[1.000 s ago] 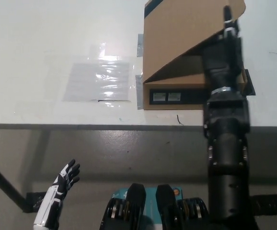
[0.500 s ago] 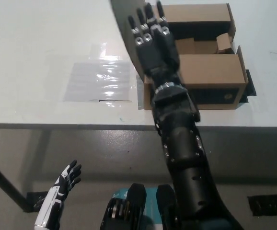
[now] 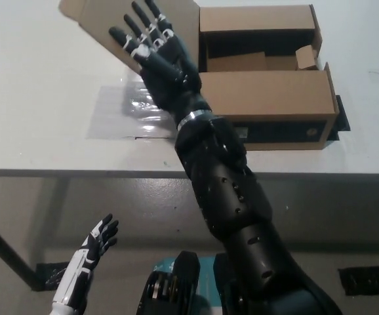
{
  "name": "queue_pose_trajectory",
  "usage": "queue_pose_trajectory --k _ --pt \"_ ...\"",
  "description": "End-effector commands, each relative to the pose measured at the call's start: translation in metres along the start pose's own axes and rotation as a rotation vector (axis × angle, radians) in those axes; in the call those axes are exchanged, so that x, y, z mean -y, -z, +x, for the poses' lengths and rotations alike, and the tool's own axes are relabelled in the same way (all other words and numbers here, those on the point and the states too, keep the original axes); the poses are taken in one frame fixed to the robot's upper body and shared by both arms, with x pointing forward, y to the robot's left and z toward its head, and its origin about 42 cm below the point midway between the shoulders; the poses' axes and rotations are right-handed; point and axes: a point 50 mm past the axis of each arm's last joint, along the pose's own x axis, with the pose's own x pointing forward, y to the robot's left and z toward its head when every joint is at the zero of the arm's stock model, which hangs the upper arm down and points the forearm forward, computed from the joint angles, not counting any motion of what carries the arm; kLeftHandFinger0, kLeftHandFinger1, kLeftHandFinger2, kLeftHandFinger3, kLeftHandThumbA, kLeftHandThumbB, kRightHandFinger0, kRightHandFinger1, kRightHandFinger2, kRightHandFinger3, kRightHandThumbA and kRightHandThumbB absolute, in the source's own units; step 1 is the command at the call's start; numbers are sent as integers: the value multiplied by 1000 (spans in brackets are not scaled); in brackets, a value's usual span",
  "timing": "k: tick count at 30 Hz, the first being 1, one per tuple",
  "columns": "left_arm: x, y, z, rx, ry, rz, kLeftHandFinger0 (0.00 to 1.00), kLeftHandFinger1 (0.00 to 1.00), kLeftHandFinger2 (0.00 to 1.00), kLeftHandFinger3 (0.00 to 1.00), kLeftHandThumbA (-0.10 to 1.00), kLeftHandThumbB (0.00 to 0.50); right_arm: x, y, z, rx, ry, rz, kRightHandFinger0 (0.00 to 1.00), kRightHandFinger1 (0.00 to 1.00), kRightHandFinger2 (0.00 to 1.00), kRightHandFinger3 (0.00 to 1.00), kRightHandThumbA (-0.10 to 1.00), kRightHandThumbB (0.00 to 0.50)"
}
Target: A small storage box is placed at the center of the table and the robot uses its right hand to slide under its lid and push it upwards to open it
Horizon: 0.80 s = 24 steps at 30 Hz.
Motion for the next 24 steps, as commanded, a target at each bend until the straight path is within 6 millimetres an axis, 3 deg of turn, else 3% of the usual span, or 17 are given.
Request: queue_pose_trajectory --k 1,6,13,15,18,22,23,24 --pt "-5 -10 8 54 25 23 1000 1000 1000 1000 1000 281 -4 11 4 -43 -37 -160 1000 1000 1000 1000 1000 271" --pt "-5 -10 7 46 18 31 1000 1000 1000 1000 1000 295 25 36 -3 -154 -33 -373 1000 1000 1000 1000 1000 312" --pt "-3 -11 10 48 19 41 1000 1000 1000 1000 1000 290 40 37 -5 -200 -56 -489 1000 1000 1000 1000 1000 297" --pt "-2 -10 9 51 20 38 1000 1000 1000 1000 1000 286 39 35 -6 -202 -73 -513 1000 1000 1000 1000 1000 329" --pt "-3 -10 10 50 23 37 1000 1000 1000 1000 1000 278 27 25 -2 -169 -112 -520 1000 1000 1000 1000 1000 334" --pt "-2 -9 12 62 24 36 1000 1000 1000 1000 1000 271 -8 -10 6 -51 -208 -501 1000 1000 1000 1000 1000 357" --pt "-2 -9 14 70 25 37 1000 1000 1000 1000 1000 262 -27 -32 8 5 -255 -478 1000 1000 1000 1000 1000 364" --pt "-1 -8 14 69 24 37 1000 1000 1000 1000 1000 263 -35 -40 9 29 -271 -467 1000 1000 1000 1000 1000 362"
